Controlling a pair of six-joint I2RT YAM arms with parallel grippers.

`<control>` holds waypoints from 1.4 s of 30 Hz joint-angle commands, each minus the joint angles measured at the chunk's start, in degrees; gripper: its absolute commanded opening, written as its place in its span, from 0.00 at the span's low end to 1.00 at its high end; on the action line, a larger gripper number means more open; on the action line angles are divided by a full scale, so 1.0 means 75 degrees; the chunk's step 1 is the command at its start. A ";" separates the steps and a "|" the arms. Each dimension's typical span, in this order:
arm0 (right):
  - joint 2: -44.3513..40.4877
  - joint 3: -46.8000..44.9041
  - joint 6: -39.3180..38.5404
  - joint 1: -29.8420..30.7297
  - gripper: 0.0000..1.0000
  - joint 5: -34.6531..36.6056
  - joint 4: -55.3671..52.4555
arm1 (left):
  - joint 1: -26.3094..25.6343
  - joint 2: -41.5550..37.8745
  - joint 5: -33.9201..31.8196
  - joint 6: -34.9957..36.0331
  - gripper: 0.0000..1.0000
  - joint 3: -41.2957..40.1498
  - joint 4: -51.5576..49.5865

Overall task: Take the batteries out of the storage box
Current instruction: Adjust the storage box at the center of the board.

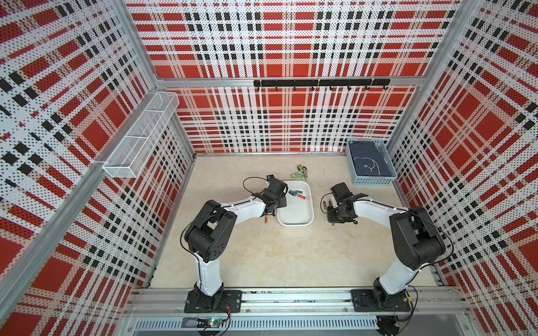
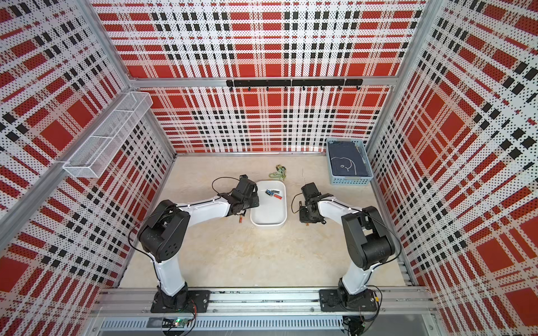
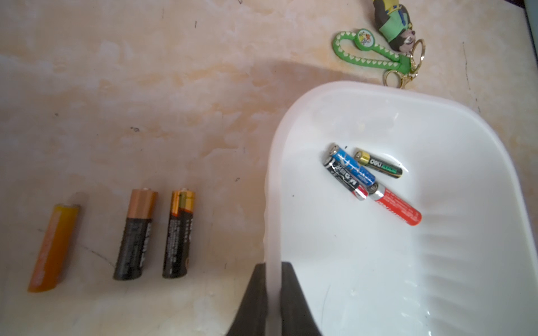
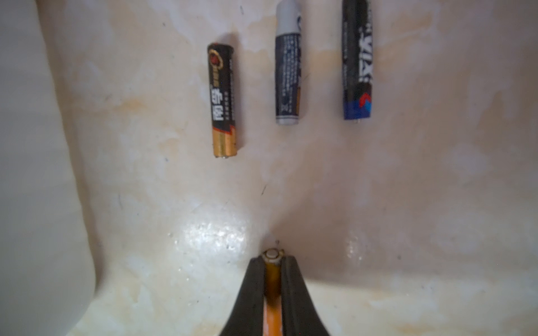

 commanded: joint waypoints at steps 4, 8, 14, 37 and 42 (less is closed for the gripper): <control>0.0349 0.0217 0.0299 0.0289 0.02 -0.0040 0.0205 | -0.0229 -0.0095 -0.0143 -0.0020 0.11 -0.0030 -0.0348; 0.0451 0.0288 0.0287 0.0288 0.03 0.0057 0.0214 | -0.0231 0.0018 -0.0092 -0.0018 0.13 0.0068 -0.0409; 0.0612 0.0365 0.0348 0.0288 0.09 0.0008 0.0281 | -0.0231 -0.0027 -0.0172 -0.0075 0.23 0.0100 -0.0495; -0.2085 -0.0233 -0.0319 0.0290 0.41 0.1426 0.0848 | -0.0865 -0.0554 -0.0938 -0.0076 0.40 0.2067 -0.1763; -0.3539 -0.1592 -0.0464 0.0295 0.42 0.1819 0.2229 | -0.0912 0.0308 -0.0668 -0.0530 0.39 0.2917 -0.1997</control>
